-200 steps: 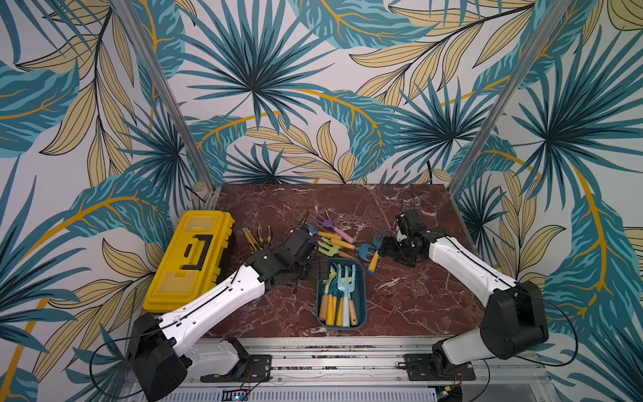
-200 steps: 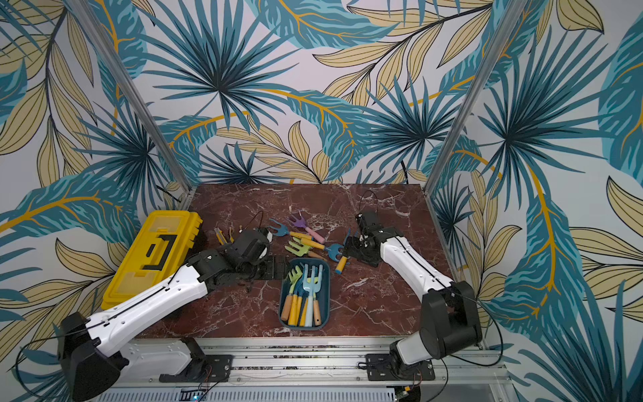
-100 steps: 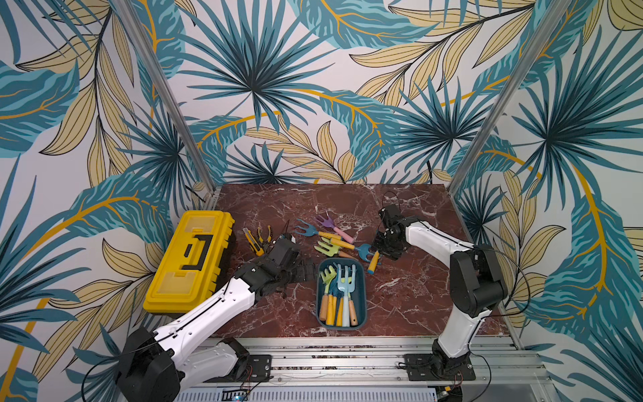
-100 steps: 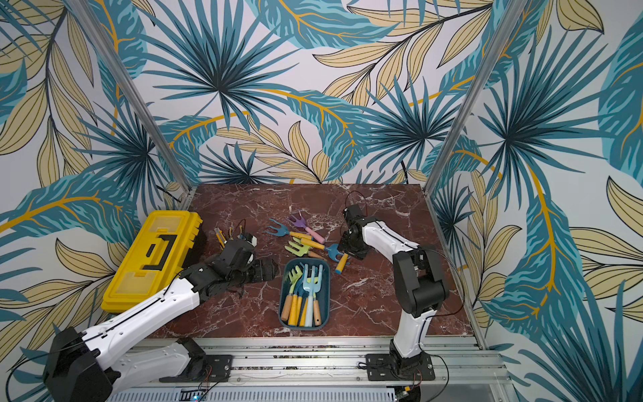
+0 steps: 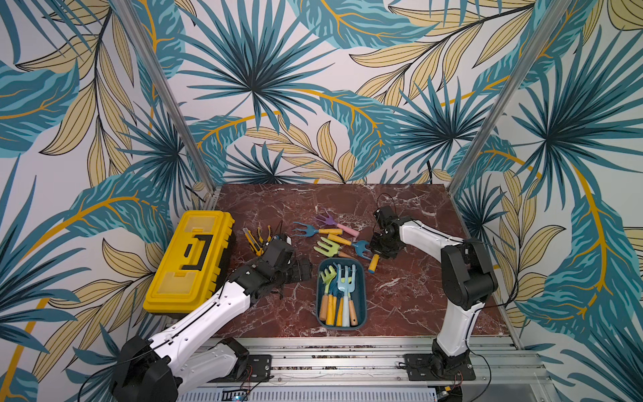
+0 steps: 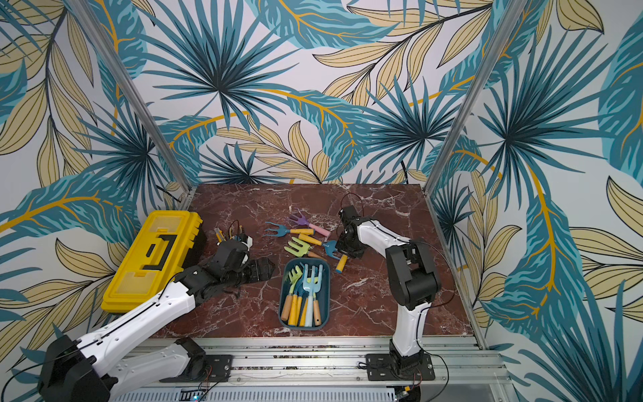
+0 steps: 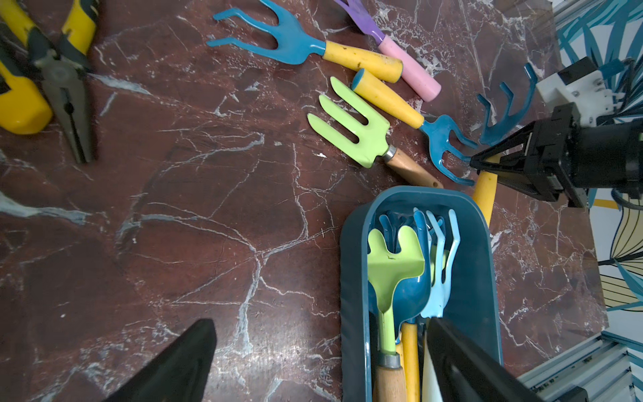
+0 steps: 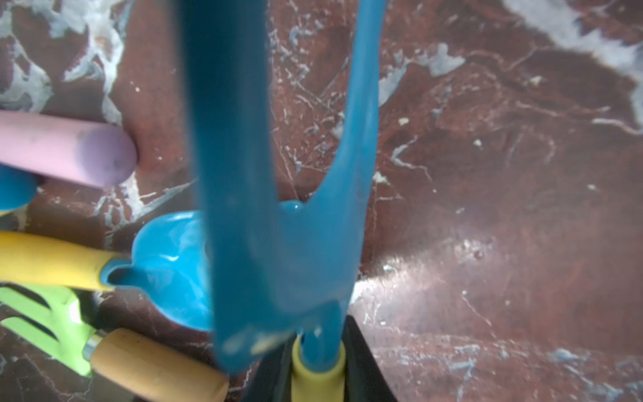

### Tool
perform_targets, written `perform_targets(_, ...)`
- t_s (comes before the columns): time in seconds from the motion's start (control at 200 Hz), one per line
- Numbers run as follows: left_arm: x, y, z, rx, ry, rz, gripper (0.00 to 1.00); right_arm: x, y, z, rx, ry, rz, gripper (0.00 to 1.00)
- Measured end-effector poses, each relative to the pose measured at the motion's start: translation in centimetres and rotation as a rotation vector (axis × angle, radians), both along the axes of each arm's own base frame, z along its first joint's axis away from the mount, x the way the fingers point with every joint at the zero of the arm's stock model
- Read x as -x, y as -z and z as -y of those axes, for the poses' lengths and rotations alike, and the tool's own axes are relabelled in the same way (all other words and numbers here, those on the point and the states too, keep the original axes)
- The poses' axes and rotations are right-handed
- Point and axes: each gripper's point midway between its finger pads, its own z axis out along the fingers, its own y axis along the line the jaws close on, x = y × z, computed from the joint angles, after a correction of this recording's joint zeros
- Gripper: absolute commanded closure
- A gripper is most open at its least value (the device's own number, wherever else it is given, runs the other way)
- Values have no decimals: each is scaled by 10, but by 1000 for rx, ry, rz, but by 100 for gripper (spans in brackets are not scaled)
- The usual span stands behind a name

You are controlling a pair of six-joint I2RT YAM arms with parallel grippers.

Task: Put the rake into the storage box
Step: Pick up the rake at the center of the board, then place the rake in the storage box.

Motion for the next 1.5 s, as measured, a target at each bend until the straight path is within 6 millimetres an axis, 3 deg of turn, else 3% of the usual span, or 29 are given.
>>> perform_targets(0.215, 4, -5, -4, 19, -12, 19, 0, 17, -50, 5, -21, -20, 115, 85)
perform_targets(0.351, 10, -3, -12, 29, -37, 34, 0, 41, -82, 2, -58, -69, 194, 85)
perform_targets(0.461, 13, -2, -18, 28, -60, 48, 0, 71, -94, -13, -102, -146, 222, 85)
perform_targets(0.596, 12, -4, -24, 33, -93, 71, 0, 110, -105, -47, -184, -282, 240, 85)
perform_targets(0.726, 11, -1, -27, 30, -106, 76, 0, 148, -100, -84, -273, -410, 207, 85)
perform_targets(0.857, 14, 9, -30, 16, -112, 60, 0, 175, -87, -106, -307, -478, 161, 85)
perform_targets(1.172, 17, 9, -34, 23, -121, 70, 0, 189, -54, -132, -271, -501, 88, 84)
perform_targets(1.327, 17, 7, -34, 28, -122, 77, 0, 193, -32, -139, -227, -505, 32, 53)
perform_targets(1.503, 16, 7, -35, 28, -125, 77, 0, 187, -41, -133, -189, -475, 65, 38)
